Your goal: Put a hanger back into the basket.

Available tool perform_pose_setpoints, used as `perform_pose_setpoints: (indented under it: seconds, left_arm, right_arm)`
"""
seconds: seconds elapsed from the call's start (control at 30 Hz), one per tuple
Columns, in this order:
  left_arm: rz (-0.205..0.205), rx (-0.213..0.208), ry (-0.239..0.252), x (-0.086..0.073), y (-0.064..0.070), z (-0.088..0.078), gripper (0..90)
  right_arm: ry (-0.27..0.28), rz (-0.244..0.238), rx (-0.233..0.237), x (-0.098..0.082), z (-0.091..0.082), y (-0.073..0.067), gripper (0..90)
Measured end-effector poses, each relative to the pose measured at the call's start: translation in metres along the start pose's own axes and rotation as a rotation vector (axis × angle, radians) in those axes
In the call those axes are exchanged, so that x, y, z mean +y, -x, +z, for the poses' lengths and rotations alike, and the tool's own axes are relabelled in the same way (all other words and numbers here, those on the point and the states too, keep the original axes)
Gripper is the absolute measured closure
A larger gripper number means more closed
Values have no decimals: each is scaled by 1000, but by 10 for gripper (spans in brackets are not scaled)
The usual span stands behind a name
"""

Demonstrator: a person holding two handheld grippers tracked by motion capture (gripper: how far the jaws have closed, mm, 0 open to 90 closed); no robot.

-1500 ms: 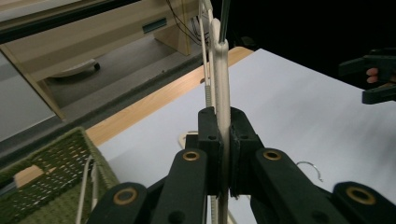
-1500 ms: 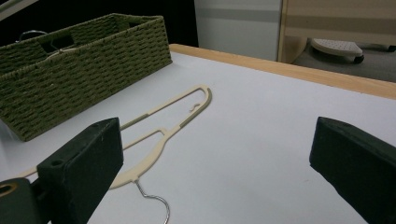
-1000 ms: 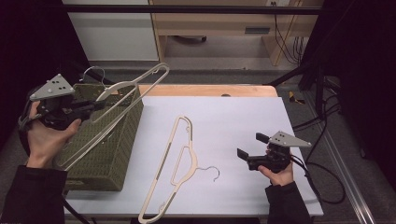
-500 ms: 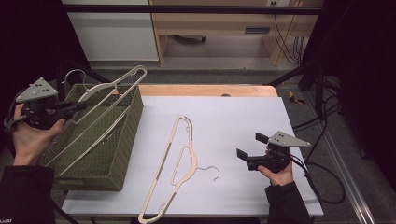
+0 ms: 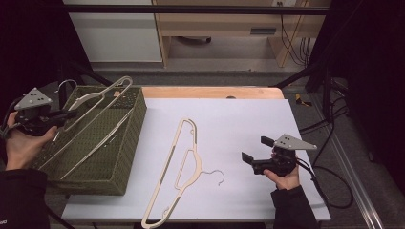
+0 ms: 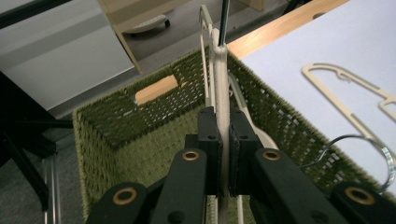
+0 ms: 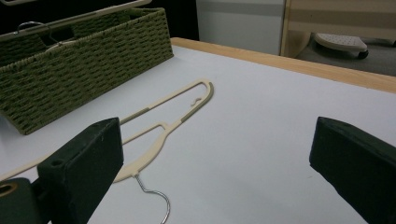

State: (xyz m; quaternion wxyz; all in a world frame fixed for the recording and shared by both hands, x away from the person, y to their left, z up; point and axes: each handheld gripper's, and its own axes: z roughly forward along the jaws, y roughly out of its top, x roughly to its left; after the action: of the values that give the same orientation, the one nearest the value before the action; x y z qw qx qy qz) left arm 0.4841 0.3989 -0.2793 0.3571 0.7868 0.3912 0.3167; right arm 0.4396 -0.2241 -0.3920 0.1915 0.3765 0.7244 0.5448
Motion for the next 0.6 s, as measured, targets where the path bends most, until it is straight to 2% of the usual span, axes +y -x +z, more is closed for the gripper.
perform_pose_setpoints:
  seconds: [0.13,0.2,0.33,0.43,0.47,0.5,0.53,0.6]
  left_arm:
    - [3,6,-12,-8,-2,8,860]
    - [11,-7,-9,-9,-1,10,860]
    - [42,7,-21,-8,2,10,860]
    - [55,-14,-27,-7,3,10,860]
    - [79,-18,-44,-8,3,10,860]
    - [89,-17,-38,-8,3,12,861]
    - [99,-19,-59,-10,2,13,861]
    - [88,-15,-79,-14,2,15,861]
  right_arm:
    - [-3,1,1,0,0,0,33]
    - [-3,0,1,0,0,0,34]
    - [-2,-1,0,0,0,0,34]
    - [-5,-5,5,0,0,0,34]
    - [-4,0,2,0,0,0,33]
    - [-3,0,2,0,0,0,33]
    - [-3,0,1,0,0,0,34]
    - [-4,1,2,0,0,0,34]
